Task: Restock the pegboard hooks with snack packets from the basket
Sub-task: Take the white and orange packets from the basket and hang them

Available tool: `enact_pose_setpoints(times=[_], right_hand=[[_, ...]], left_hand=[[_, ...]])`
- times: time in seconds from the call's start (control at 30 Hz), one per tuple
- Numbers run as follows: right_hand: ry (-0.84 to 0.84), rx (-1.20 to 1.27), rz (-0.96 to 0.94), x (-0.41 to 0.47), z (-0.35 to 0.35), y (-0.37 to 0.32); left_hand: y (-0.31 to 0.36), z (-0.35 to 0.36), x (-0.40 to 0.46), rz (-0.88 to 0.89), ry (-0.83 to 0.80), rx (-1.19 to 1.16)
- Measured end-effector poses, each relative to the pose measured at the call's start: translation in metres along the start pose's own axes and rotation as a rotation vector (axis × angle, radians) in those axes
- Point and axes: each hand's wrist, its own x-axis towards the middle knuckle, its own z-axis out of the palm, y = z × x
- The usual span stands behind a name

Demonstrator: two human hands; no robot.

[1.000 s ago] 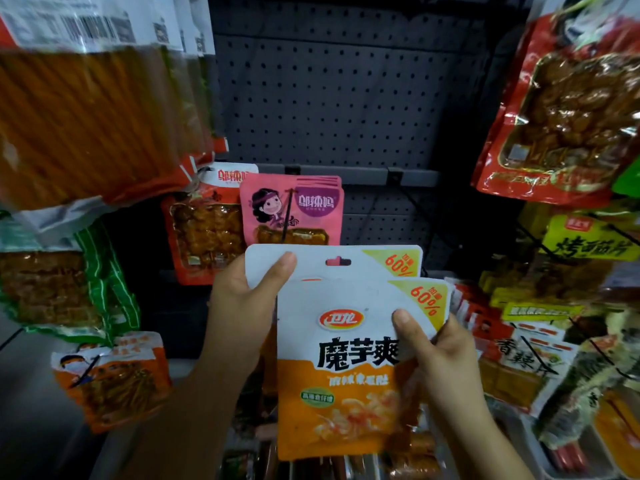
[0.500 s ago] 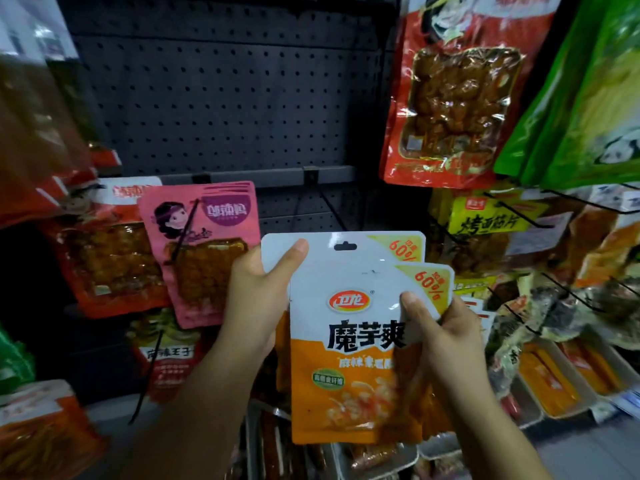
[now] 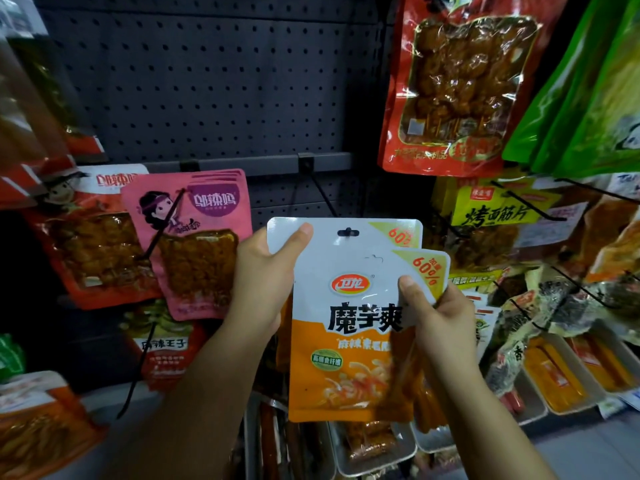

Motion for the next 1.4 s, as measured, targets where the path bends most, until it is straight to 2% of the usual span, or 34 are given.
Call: enact_pose_setpoints(times=[0.17,0.47,0.63,0.83,1.17,1.27,1.4], right_hand=[[-0.018,-0.038,0.056,0.006,0.005,0.007],[-0.058,-0.023,0.061,0.044,0.026,0.013],[-0.013,-0.061,0.008,0.063,0.044,0.019],[0.024,-0.076,0.036,0.08,0.051,0.03],[-0.067,-0.022,0.077,0.08,0.046,0.032],[-0.101,0.004,0.103,0.077,0.04,0.027],[-0.143,0.028,0.115,0.07,0.029,0.016]], left_hand=[[-0.014,-0.004,0.01,-0.046,0.01,0.013],[-0.03,-0.008,0.058,0.0,-0.02,0.11],[-0.038,0.0,0.104,-0.043,0.045,0.144],[-0.051,0.015,0.152,-0.045,0.184,0.196],[-0.064,0.025,0.202,-0.09,0.337,0.253],[-0.063,0.025,0.196,-0.124,0.327,0.24],[-0.061,0.021,0.161,-0.177,0.223,0.185]])
